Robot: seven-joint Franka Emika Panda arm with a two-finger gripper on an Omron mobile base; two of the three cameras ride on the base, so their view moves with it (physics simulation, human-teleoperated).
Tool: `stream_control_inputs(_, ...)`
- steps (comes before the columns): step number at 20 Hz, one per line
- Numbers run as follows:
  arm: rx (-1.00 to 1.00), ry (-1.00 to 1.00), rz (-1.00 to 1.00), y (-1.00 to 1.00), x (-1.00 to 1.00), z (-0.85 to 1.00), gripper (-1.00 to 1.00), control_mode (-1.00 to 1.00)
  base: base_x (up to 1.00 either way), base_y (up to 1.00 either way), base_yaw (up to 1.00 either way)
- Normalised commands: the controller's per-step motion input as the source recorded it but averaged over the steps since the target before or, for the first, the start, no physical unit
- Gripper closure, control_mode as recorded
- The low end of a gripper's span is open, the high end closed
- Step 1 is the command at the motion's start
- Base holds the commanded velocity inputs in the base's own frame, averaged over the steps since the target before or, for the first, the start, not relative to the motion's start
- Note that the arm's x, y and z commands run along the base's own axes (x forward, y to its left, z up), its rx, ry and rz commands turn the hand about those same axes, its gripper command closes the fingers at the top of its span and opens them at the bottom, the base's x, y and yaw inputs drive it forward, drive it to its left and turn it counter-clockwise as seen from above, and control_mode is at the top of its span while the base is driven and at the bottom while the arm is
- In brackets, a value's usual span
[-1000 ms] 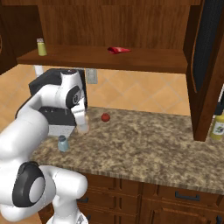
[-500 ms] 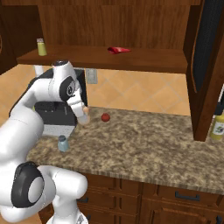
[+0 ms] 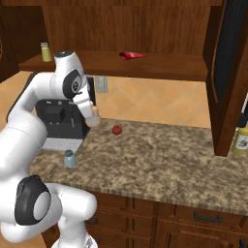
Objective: Put the shaker and condiment bottle from the counter next to their counterparts in the cabinet.
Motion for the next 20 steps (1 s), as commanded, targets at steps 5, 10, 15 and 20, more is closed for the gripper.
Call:
stream_control_inputs(5,-0.06,-0.02,0.03,-0.06,0.00,0.43,1.00,-1.00,0.00,0.00,0.00)
stream_control_inputs(10,-0.08,-0.07,0.05,-0.06,0.00,0.34,1.00,-1.00,0.00,0.00,0.00)
stream_control_inputs(15,-0.06,-0.17,0.06,0.00,0.00,0.28,1.00,-1.00,0.00,0.00,0.00)
stream_control_inputs(20,-0.14,-0.26,0.06,0.00,0.00,0.05,1.00,-1.00,0.00,0.00,0.00)
